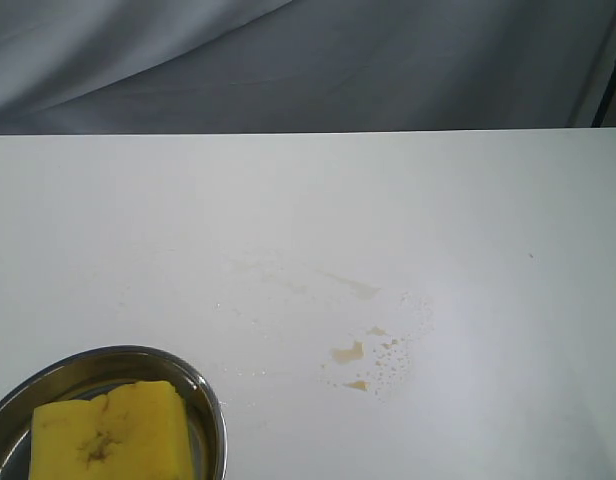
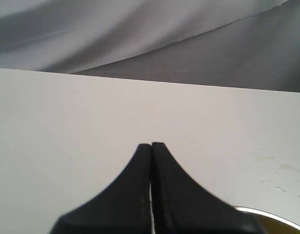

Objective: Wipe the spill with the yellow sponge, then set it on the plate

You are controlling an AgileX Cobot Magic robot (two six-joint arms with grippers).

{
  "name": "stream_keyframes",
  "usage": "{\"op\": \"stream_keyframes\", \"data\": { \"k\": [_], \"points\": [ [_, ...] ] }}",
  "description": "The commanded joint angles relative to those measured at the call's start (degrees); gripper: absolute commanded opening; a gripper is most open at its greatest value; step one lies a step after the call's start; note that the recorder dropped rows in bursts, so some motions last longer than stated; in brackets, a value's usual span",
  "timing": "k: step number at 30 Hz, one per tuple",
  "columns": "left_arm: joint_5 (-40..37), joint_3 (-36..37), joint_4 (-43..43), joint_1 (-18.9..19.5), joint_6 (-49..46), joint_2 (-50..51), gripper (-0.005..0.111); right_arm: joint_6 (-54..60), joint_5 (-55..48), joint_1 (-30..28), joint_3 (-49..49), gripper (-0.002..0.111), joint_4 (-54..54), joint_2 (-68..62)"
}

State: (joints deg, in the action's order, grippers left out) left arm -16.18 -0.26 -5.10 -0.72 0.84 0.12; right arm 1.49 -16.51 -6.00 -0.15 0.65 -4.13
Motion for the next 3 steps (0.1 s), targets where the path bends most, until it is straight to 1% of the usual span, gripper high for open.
{"op": "stream_keyframes", "data": {
  "k": [1,3],
  "points": [
    [0.19,0.26,-0.06,-0.19,0.47,-0.12,0.0,0.09,0.76,0.26,0.15,0.0,0.72,-0.03],
    [0.19,0.26,-0.06,-0.19,0.47,-0.12,0.0,0.09,0.76,0.26,0.15,0.0,0.72,-0.03]
  ]
}}
